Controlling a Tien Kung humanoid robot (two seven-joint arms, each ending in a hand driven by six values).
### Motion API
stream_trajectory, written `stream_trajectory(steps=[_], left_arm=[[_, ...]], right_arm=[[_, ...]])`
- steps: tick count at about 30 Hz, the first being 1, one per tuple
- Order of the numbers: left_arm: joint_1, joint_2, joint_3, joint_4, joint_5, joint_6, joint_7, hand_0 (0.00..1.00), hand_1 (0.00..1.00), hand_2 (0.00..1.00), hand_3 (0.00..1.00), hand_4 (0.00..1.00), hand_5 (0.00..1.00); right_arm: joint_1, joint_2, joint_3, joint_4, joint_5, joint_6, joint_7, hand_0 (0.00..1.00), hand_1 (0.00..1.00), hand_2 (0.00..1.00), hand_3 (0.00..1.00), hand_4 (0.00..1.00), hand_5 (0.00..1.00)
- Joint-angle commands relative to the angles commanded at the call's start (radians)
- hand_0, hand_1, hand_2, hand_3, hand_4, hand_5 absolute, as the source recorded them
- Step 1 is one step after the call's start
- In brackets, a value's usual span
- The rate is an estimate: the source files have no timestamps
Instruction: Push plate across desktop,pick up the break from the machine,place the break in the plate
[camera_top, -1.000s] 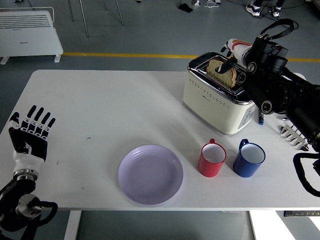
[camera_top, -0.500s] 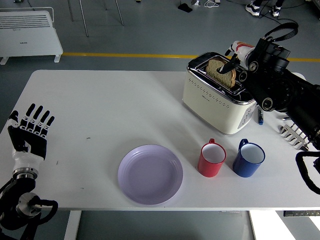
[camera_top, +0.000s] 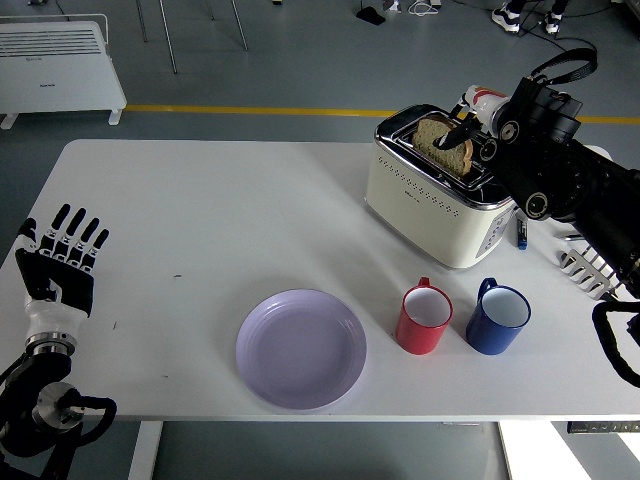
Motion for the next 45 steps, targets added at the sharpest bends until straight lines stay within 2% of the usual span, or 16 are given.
stream_trajectory(steps=[1,6,7,18,19,24,25,30,31,45], left_arm=[[-0.002,0.000,-0.002,0.000,0.000,0.000,0.000,0.746,0.766,0.801,0.776,0.573,0.998],[0.000,0.000,-0.002,0.000,-0.001,-0.001,-0.001,0.746,0.766,0.801,0.776,0.573,0.998],[0.001,0.000,-0.001,0.001,-0.002,-0.001,-0.001,0.745,0.766,0.803,0.776,0.573,0.998],[-0.012,0.000,-0.007,0.002,0.000,0.001,-0.003,0.744,0.766,0.801,0.776,0.573,0.998],[-0.012,0.000,-0.007,0.003,0.000,0.001,-0.003,0.743,0.766,0.802,0.779,0.574,0.998],[-0.014,0.000,-0.007,0.004,0.001,0.001,-0.006,0.743,0.766,0.802,0.779,0.574,0.998],[-0.015,0.000,-0.007,0.003,0.002,0.002,-0.007,0.741,0.765,0.802,0.778,0.576,0.998],[-0.018,0.000,-0.012,0.005,0.001,0.002,-0.005,0.741,0.765,0.802,0.778,0.576,0.998],[-0.018,0.000,-0.015,0.006,0.001,0.002,-0.005,0.741,0.765,0.802,0.780,0.578,0.998],[-0.003,0.000,0.000,0.014,0.005,0.003,-0.006,0.741,0.764,0.804,0.783,0.578,0.998]], right_arm=[[0.002,0.000,0.000,-0.002,0.003,-0.003,0.002,0.572,0.611,0.603,0.694,0.757,0.391],[0.002,0.000,-0.006,-0.003,0.005,-0.010,0.004,0.572,0.611,0.603,0.694,0.757,0.391],[0.002,0.000,-0.009,-0.003,0.006,-0.010,0.002,0.494,0.555,0.559,0.635,0.681,0.348],[0.003,0.000,-0.042,-0.008,0.027,-0.026,0.000,0.483,0.547,0.551,0.622,0.649,0.337],[0.003,0.000,-0.044,-0.007,0.028,-0.030,0.001,0.475,0.539,0.542,0.611,0.605,0.282],[0.005,0.000,-0.052,-0.009,0.037,-0.042,0.007,0.475,0.539,0.542,0.611,0.605,0.282],[0.005,0.000,-0.054,-0.010,0.040,-0.042,0.008,0.441,0.511,0.515,0.563,0.540,0.228],[0.011,0.000,-0.060,-0.022,0.050,-0.040,0.012,0.441,0.511,0.515,0.563,0.540,0.228],[0.009,0.000,-0.065,-0.021,0.053,-0.041,0.014,0.378,0.458,0.482,0.518,0.517,0.207],[-0.012,0.000,-0.087,-0.015,0.070,-0.047,0.026,0.348,0.429,0.464,0.500,0.494,0.184]])
